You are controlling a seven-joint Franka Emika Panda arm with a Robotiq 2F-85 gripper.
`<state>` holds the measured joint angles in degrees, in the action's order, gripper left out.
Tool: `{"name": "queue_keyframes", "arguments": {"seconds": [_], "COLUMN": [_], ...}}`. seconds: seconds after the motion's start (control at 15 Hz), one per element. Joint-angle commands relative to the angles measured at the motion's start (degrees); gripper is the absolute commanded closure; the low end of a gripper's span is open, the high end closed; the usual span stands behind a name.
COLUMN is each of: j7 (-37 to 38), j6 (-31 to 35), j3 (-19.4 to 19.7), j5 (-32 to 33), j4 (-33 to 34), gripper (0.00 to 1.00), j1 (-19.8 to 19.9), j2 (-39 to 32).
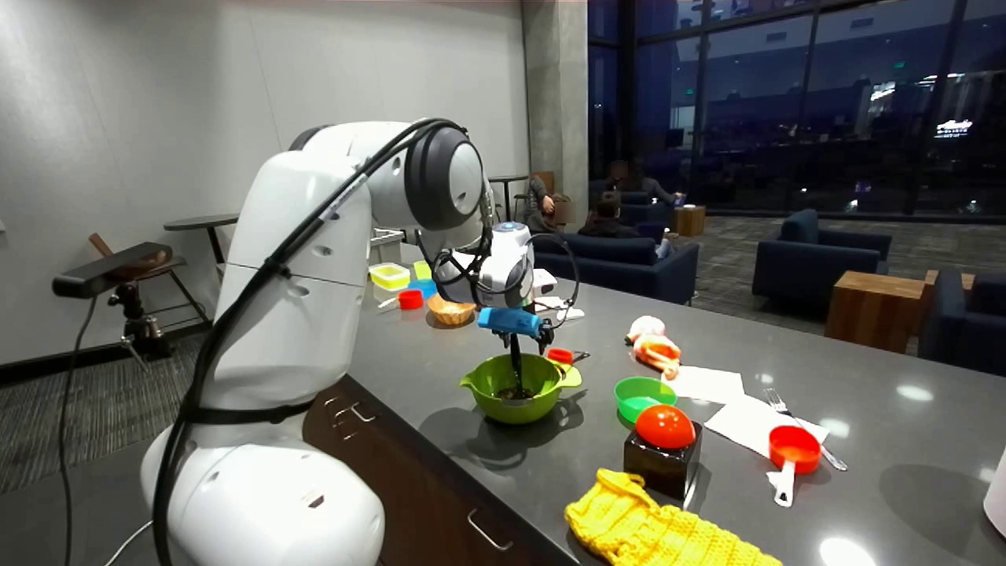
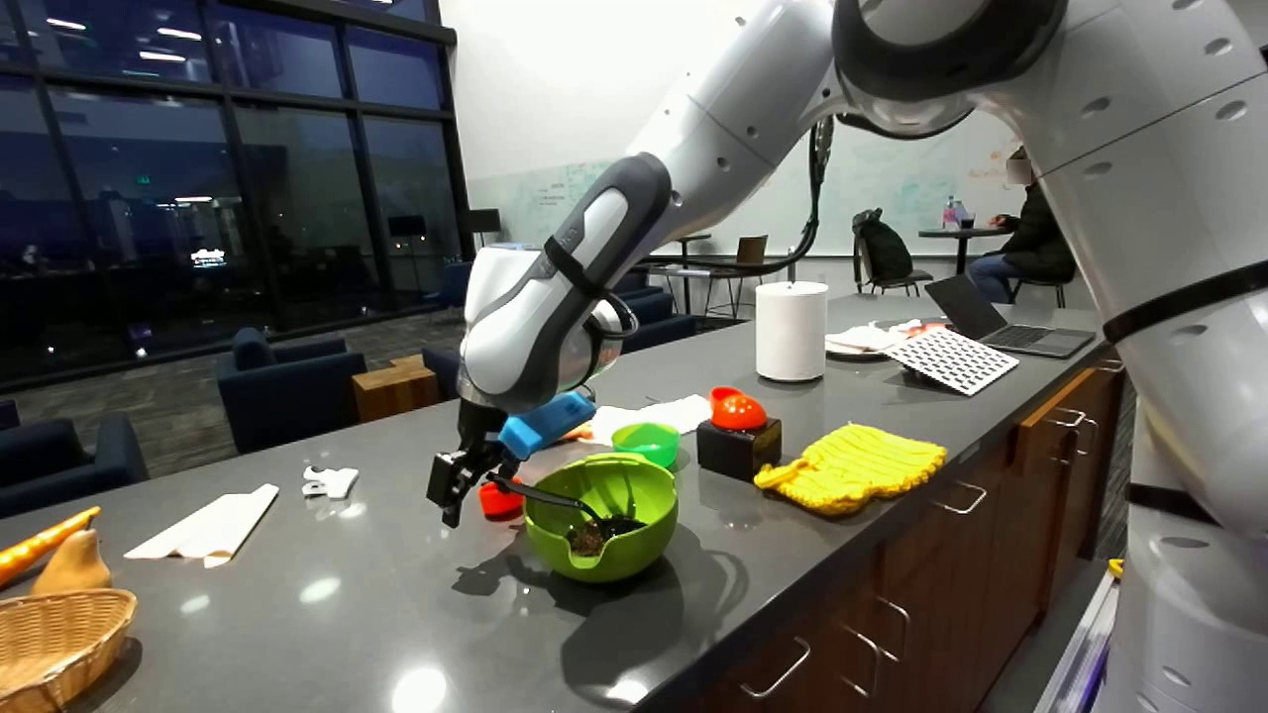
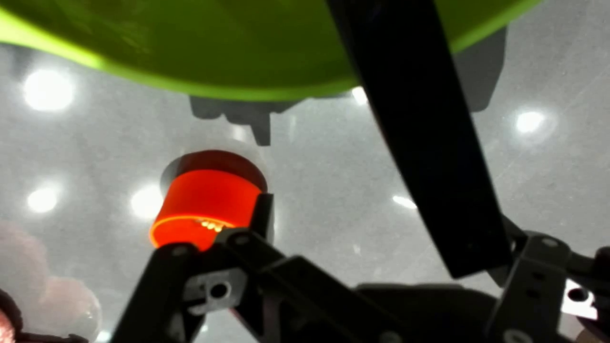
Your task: Use the spoon to mix the contents of the green bowl
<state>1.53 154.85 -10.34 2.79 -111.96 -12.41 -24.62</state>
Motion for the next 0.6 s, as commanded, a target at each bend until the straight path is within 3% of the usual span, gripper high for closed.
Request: {"name": "queue_keyframes", "arguments": {"seconds": [0.0, 0.53], "j7": [-0.25, 0.56], "j6": [-0.1, -8.86], "j3": [0.28, 0.84], "j5": [-0.32, 1.87], "j4": [0.04, 4.7], "gripper": [0.0, 0.0], "j1": [-0.27, -2.51], "j2": [0.05, 0.02]}}
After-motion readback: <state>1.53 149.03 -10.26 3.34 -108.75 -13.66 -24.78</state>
